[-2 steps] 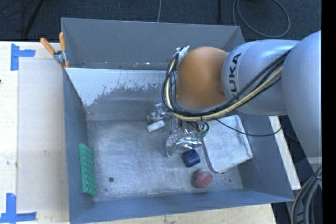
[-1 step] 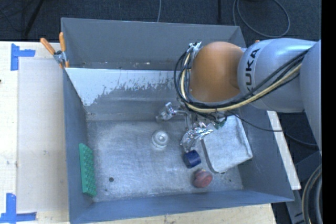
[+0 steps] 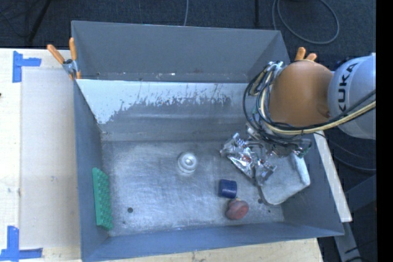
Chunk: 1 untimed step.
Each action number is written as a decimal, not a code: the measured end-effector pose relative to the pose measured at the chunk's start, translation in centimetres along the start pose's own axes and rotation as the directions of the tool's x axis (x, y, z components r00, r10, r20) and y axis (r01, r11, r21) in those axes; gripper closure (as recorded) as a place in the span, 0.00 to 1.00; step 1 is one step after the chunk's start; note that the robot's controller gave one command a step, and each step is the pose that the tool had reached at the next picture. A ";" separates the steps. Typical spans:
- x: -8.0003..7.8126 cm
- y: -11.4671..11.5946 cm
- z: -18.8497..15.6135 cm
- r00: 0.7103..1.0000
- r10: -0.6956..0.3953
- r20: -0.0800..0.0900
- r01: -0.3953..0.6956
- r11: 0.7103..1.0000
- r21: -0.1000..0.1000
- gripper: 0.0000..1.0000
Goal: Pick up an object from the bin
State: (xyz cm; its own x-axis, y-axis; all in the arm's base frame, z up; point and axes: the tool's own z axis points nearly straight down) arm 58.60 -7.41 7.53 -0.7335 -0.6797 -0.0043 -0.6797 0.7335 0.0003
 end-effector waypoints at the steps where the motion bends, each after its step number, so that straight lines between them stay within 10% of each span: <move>1: 0.0 0.0 -0.1 1.000 0.001 -0.002 -0.001 1.000 0.000 1.00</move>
Offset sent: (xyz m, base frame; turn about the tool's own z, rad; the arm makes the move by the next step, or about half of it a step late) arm 0.0000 0.0000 0.0000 0.0000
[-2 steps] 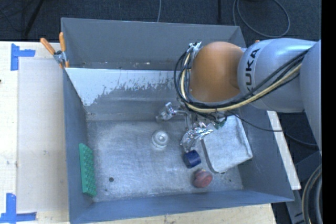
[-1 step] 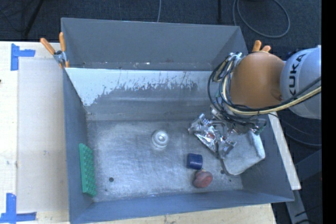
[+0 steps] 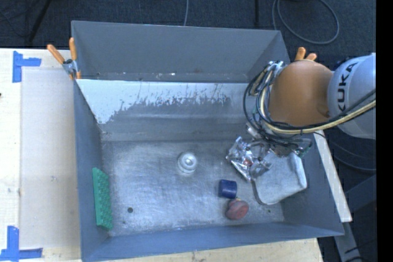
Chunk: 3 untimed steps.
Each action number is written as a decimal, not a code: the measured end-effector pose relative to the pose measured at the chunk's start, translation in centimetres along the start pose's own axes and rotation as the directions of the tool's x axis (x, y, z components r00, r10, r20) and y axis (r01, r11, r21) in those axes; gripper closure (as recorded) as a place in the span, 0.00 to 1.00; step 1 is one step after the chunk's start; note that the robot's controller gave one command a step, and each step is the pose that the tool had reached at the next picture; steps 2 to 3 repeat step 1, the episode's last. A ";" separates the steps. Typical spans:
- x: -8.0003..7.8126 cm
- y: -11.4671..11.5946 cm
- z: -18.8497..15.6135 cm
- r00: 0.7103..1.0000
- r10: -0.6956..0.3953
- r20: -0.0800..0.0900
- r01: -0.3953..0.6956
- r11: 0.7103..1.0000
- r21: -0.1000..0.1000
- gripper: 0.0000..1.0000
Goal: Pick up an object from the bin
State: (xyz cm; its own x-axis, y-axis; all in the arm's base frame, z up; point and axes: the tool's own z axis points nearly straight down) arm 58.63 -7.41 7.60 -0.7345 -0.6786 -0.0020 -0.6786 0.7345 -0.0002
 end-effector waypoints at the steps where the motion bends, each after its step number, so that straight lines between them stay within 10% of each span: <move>1: -0.2 1.4 -15.0 0.998 -0.067 0.004 0.067 0.998 0.006 1.00; 3: -0.2 1.4 -15.0 0.998 -0.067 0.004 0.067 0.998 0.006 1.00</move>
Offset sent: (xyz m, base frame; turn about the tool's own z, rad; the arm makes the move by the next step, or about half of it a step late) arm -0.0100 0.0099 0.1453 -0.0686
